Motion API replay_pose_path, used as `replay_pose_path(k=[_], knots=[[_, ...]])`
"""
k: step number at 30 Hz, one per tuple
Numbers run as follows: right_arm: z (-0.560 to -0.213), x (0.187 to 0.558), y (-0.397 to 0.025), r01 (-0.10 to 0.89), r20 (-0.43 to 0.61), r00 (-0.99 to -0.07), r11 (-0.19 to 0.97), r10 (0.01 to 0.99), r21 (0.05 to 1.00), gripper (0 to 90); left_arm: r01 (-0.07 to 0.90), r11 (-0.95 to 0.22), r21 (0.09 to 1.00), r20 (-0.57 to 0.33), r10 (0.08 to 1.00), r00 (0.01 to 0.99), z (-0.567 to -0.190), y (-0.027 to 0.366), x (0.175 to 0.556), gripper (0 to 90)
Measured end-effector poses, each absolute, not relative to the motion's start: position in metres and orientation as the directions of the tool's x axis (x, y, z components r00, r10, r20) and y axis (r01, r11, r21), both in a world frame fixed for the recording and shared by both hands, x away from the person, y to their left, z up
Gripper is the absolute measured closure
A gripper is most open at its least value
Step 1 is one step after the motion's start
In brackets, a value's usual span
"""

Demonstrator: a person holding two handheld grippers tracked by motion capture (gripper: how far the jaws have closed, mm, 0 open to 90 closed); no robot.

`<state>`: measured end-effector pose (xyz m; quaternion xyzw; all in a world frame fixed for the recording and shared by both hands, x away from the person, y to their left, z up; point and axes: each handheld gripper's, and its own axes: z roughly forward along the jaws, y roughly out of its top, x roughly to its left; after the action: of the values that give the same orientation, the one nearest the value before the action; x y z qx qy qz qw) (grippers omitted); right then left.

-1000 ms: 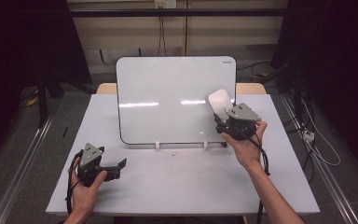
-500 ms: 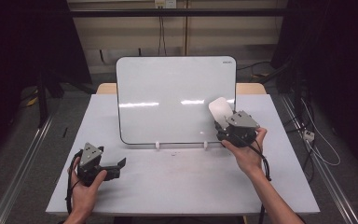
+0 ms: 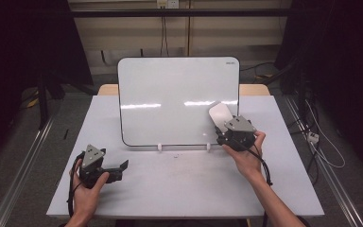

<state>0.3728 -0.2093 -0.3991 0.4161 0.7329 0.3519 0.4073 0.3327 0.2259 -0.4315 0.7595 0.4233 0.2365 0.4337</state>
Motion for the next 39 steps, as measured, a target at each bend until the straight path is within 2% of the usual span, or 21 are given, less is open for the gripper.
replay_pose_path(k=[29, 39], knots=[[-0.409, 0.382, -0.203, 0.361, -0.326, -0.307, 0.426, 0.894, 0.83, 30.7, 0.436, -0.264, 0.861, -0.014, 0.843, 0.538, -0.432, 0.228, 0.332, 6.0], [-0.405, 0.383, -0.209, 0.389, -0.224, -0.336, 0.352, 0.915, 0.852, 14.5, 0.429, -0.256, 0.866, -0.016, 0.844, 0.536, -0.431, 0.23, 0.331, 5.9]])
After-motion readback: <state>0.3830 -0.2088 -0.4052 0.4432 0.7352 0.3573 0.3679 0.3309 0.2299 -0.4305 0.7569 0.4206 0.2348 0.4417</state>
